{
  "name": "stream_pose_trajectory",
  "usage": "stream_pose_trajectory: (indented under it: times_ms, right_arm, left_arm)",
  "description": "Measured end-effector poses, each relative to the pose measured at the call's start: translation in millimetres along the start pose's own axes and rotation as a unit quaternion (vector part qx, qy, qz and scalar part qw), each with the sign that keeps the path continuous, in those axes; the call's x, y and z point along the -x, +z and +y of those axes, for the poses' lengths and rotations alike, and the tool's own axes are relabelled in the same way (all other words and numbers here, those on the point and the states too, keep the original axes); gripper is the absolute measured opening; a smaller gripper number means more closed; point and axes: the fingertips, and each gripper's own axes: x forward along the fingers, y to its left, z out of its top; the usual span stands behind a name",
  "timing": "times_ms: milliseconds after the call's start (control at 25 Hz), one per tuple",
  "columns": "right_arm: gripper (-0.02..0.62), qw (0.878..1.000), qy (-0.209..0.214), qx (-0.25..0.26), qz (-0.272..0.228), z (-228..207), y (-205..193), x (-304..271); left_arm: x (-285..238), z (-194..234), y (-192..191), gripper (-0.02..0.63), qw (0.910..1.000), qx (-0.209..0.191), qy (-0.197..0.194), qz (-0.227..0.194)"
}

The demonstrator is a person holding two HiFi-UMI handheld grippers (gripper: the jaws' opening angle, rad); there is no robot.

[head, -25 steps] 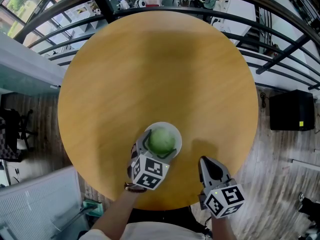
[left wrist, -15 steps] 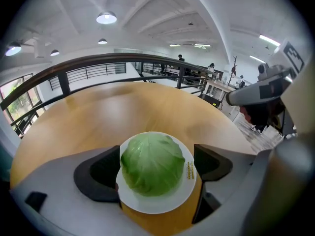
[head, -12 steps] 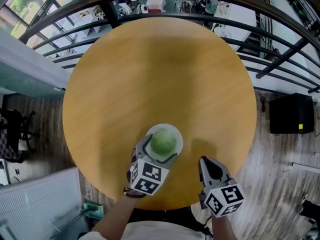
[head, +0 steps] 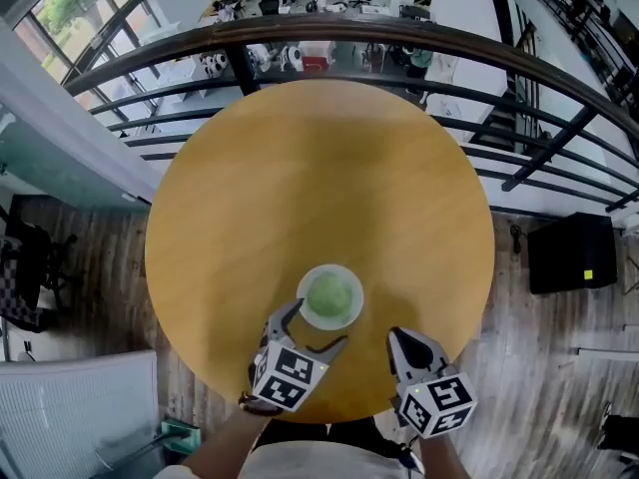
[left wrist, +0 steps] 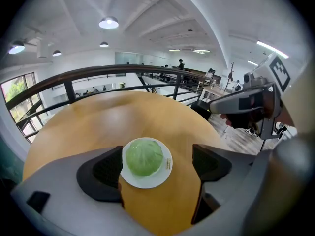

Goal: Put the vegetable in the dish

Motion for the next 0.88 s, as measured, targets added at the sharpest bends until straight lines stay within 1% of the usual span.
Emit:
stream_pose_trajectory:
  times_ms: [120, 200, 360, 480, 640, 880]
  right_arm:
    - [0.025, 1.0, 0.005, 0.012, 0.006, 8.4, 0.4, 13.6]
    - [0.025, 1.0, 0.006, 0.018, 0.009, 14.1, 2.6, 23.2]
    - [0.025, 0.999, 0.007, 0.037, 0.017, 26.0, 4.5, 39.9]
    - [0.025, 0.999, 0.01, 0.043, 0.013, 34.0, 7.4, 51.2]
    - [0.025, 0.998, 0.012, 0.052, 0.012, 44.4, 6.7, 61.3]
    - [0.025, 0.998, 0.023, 0.059, 0.008, 68.5, 5.8, 75.0]
  left_arm:
    - [22.6, -11.0, 0.3, 0.465, 1.0, 0.003, -0.003, -0.002]
    - [39.8, -17.2, 3.5, 0.451, 0.9999, 0.006, -0.002, -0.012]
    - [70.8, -28.6, -0.6, 0.334, 0.9997, 0.004, 0.011, -0.019]
    - [90.2, -33.6, 1.9, 0.271, 0.9992, 0.017, 0.018, -0.03]
    - [111.8, -33.9, 3.9, 0.154, 0.9973, 0.04, 0.04, -0.047]
    - [146.0, -41.4, 10.1, 0.072, 0.9932, 0.067, 0.053, -0.079]
